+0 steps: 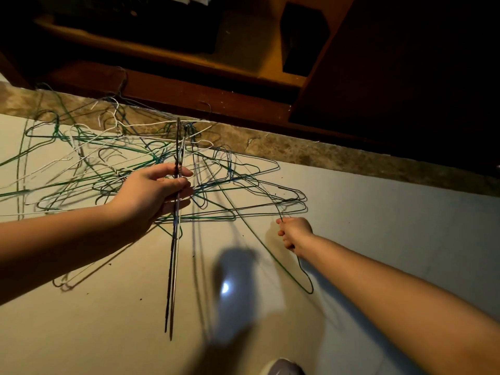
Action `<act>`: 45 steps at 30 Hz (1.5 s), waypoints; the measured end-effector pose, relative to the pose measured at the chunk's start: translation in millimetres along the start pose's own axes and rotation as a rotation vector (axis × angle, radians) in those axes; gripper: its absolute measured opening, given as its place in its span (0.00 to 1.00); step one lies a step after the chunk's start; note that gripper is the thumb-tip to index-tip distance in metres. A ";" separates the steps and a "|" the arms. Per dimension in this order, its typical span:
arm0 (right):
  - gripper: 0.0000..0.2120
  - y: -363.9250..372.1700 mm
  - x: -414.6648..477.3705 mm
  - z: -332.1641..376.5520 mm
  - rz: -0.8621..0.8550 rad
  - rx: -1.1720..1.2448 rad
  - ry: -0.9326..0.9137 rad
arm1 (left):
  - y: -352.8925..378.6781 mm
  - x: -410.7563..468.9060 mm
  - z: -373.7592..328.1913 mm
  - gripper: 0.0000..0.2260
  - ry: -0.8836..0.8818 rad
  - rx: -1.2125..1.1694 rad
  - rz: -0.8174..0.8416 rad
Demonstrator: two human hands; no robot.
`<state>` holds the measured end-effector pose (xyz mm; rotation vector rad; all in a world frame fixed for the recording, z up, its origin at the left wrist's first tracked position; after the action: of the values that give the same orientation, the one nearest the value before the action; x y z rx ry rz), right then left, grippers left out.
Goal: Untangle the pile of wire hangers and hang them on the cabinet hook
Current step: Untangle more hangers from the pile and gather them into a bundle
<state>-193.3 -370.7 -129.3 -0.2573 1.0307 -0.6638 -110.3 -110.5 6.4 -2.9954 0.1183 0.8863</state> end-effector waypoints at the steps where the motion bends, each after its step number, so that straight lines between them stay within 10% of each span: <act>1: 0.12 0.0 -1.4 0.8 0.004 -0.020 -0.015 | 0.3 0.1 0.6 0.09 -0.003 -0.005 0.000; 17: 0.13 -21.9 -47.2 -5.9 0.090 0.349 0.075 | 8.6 -5.5 -7.1 0.09 0.028 -0.023 0.036; 27: 0.16 -18.0 -13.2 -0.1 -0.114 -0.674 -0.407 | 4.6 4.1 -2.7 0.08 0.077 0.056 0.019; 32: 0.09 -34.1 25.6 27.0 -0.398 -0.543 -0.650 | 11.3 19.7 13.0 0.07 0.080 0.137 -0.002; 45: 0.14 -20.7 70.4 4.4 -0.195 -0.557 -0.693 | 28.8 41.9 34.7 0.08 0.037 0.184 0.047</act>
<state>-173.4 -430.8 -166.5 -1.0093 0.4971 -0.3934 -96.3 -140.8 -45.4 -2.8486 0.2566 0.7776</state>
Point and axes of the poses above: each hand's wrist, its own x-axis towards the middle knuckle, its own y-axis out of the palm, z = x × y, the point moved 3 cm from there along x, towards the middle knuckle, and after that the axes turned 7 degrees about -z, right-handed, at the moved point
